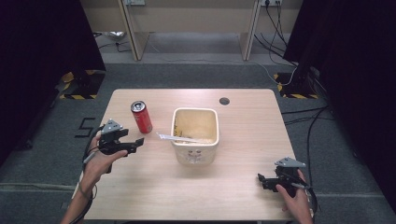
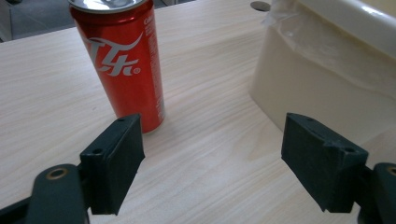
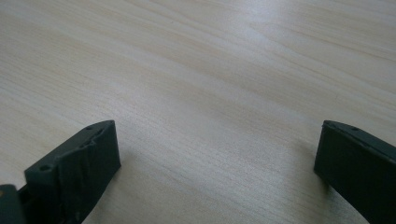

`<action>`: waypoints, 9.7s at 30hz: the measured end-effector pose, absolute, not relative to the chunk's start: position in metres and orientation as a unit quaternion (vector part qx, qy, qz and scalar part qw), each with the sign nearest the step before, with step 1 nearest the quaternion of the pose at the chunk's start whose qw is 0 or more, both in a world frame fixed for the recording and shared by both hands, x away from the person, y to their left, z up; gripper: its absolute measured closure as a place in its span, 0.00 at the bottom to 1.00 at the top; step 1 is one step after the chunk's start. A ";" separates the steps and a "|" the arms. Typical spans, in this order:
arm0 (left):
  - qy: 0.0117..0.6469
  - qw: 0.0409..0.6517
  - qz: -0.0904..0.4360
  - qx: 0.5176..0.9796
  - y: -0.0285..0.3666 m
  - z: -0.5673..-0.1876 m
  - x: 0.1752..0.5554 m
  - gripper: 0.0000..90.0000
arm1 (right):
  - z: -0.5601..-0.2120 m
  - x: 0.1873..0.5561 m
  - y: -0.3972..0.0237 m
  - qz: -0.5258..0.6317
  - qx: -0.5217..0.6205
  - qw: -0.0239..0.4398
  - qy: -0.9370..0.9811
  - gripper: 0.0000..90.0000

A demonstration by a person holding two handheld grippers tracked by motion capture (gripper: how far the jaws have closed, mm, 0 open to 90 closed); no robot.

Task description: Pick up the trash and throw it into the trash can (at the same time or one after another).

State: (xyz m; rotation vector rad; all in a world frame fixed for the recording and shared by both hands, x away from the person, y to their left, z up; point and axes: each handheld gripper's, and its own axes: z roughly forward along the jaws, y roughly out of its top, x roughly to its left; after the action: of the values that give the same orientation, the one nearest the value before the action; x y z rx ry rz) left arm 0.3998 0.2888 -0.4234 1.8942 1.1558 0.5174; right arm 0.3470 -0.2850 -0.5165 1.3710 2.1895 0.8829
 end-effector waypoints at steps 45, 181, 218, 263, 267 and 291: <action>0.518 0.387 0.231 0.727 0.292 -0.449 0.465 0.21 | -0.516 0.347 -0.285 0.317 0.490 0.203 0.786 0.00; 0.384 0.449 0.221 0.776 0.237 -0.337 0.452 0.38 | -0.517 0.347 -0.285 0.318 0.488 0.202 0.787 0.00; 0.332 0.469 0.207 0.792 0.186 -0.307 0.460 0.38 | -0.517 0.347 -0.285 0.318 0.488 0.202 0.787 0.00; 0.299 0.448 0.162 0.827 0.133 -0.322 0.484 0.38 | -0.517 0.347 -0.285 0.319 0.485 0.202 0.789 0.00; 0.294 0.440 0.153 0.834 0.130 -0.329 0.487 0.38 | -0.517 0.347 -0.285 0.319 0.485 0.202 0.789 0.00; 0.290 0.434 0.107 0.846 0.128 -0.354 0.490 0.31 | -0.517 0.347 -0.285 0.319 0.485 0.201 0.789 0.00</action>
State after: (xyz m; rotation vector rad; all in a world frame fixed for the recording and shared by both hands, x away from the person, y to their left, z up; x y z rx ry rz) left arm 0.4900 0.1275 -0.3543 2.1073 0.7223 0.2658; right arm 0.3466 -0.2845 -0.5165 1.3545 2.2044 0.8901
